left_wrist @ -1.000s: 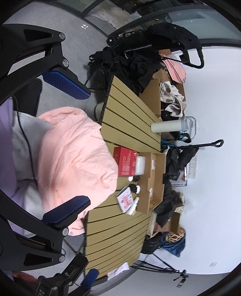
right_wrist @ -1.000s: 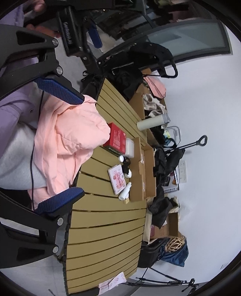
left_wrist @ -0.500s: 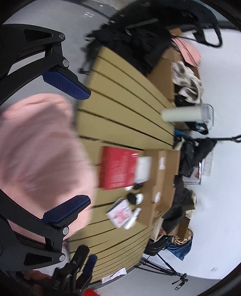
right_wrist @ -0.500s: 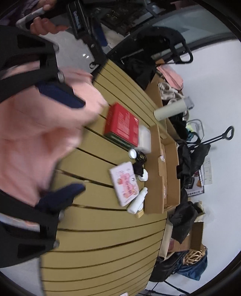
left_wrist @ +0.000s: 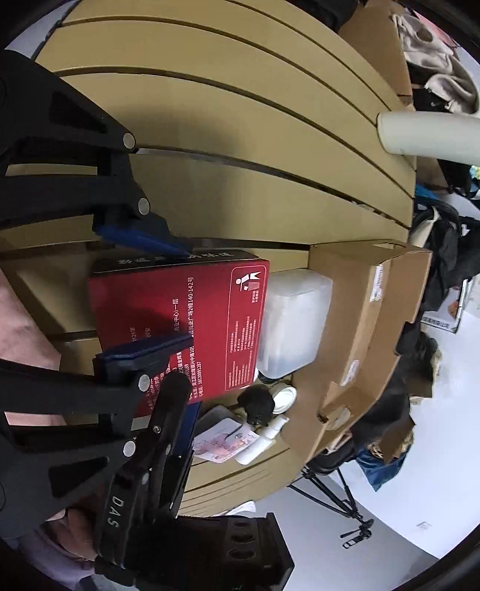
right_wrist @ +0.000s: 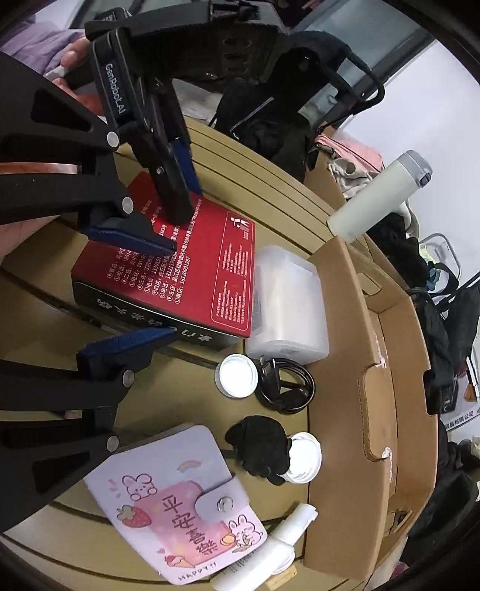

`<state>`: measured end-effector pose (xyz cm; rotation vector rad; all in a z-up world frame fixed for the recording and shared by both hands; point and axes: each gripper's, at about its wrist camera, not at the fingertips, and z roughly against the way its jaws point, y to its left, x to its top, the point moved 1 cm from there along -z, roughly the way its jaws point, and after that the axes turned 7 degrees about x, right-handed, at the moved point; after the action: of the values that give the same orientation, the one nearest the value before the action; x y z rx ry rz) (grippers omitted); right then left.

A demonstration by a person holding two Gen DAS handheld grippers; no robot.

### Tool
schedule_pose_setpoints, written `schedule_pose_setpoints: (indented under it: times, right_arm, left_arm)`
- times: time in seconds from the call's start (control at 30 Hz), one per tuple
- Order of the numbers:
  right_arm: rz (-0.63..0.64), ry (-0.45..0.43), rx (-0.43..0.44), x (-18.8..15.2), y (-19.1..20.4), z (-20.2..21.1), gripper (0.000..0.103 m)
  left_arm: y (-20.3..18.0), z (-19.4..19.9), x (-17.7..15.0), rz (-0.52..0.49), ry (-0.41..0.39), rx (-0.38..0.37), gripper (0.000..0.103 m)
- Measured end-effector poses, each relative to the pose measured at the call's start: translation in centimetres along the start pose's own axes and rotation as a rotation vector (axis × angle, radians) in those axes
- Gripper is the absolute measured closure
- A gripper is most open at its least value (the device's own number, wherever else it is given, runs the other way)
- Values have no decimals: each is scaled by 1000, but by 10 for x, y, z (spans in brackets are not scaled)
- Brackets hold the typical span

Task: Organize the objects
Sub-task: 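Grasp the red box with the left gripper and lift it, then lower the red box into the cardboard tray and open the left gripper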

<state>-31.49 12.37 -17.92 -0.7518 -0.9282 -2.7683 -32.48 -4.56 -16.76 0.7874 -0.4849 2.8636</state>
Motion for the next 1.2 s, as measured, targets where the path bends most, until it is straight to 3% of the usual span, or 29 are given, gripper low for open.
schedule_pose_setpoints:
  times: [0.1,0.2,0.4,0.6,0.73,0.83,0.93,1.03,1.1,1.2]
  right_arm:
    - [1,25,-1,-3,4,4,63]
    - [74,8,-33,-10,22,31,64]
    - [72,-85,-22,-34,33,115,65]
    - [81,-149,-48,-14,31,153,71]
    - [93,-177,-37,40,28,154,72]
    - [105,-174,-32,102,21,134,72]
    - [97,-132,-63,164,-1,94,72]
    - [47,-65,-65,209,-35,43,72]
    - [30,2,-91,234,-60,-5,72]
    - [-14,110,-120,251,-86,-71,72]
  left_arm:
    - [-8,8,-5,26,35,25,65]
    - [-34,43,-18,-22,-24,55,66]
    - [-79,99,-31,-35,-103,-55,66]
    - [-101,94,9,-68,-97,-72,66]
    - [-102,93,71,-65,-126,-57,66]
    - [-90,71,133,-25,-106,-41,66]
    - [-65,24,189,22,-41,-21,66]
    - [-37,-36,229,34,10,45,66]
    - [-21,-83,248,0,52,134,66]
    - [-5,-120,257,-41,100,269,66]
